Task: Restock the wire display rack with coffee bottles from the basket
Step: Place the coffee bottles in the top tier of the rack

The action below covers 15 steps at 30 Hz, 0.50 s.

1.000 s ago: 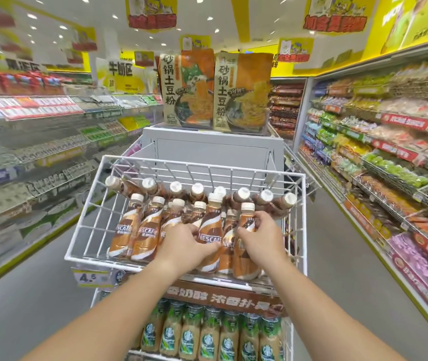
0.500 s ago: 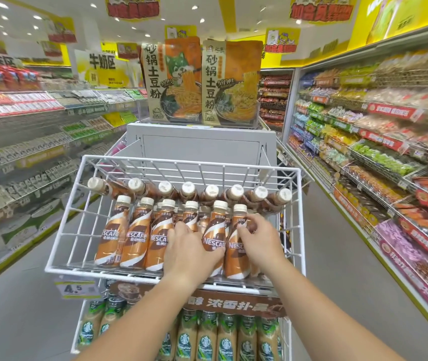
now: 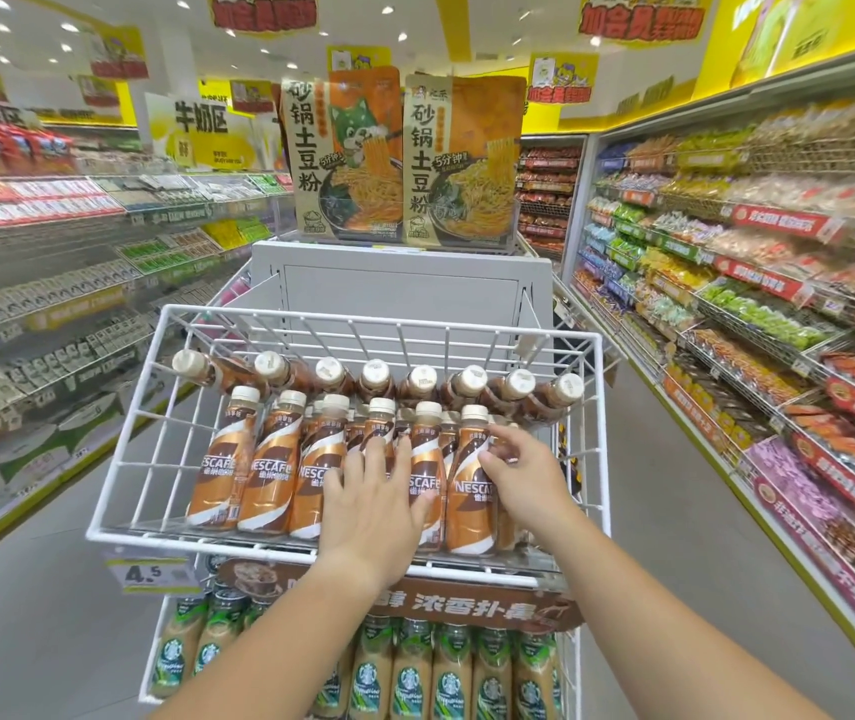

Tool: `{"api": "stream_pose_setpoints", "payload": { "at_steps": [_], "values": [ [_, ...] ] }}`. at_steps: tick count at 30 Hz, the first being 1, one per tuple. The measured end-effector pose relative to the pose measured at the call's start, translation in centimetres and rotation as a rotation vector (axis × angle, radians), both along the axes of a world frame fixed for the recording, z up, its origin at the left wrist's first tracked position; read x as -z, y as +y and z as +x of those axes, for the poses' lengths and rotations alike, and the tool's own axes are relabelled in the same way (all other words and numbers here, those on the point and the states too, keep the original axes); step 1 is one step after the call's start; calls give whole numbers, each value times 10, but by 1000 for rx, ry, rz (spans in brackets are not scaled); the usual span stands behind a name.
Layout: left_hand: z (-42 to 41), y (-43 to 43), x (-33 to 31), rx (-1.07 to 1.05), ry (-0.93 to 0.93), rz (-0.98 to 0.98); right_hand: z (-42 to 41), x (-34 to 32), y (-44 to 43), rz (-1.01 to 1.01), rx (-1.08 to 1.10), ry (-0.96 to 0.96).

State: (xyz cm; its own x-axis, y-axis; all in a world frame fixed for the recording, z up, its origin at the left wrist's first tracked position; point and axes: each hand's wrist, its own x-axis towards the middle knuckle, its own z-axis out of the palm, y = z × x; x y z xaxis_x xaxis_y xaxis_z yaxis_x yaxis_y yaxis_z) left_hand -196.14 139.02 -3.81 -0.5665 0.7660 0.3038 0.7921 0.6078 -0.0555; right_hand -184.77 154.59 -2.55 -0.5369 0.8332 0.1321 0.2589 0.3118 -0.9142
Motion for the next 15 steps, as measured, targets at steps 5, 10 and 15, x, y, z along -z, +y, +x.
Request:
{"api": "stream_pose_setpoints", "payload": {
  "at_steps": [5,10,15],
  "values": [
    [-3,-3,-5,-4,16,-14,1,-1,-12,45,15,-16],
    [3,-13,-11,70,-5,-24,9,-7,-29,333,7,-251],
    [5,-36,-24,155,-2,-21,21,-14,-52,605,-1,-384]
  ]
}}
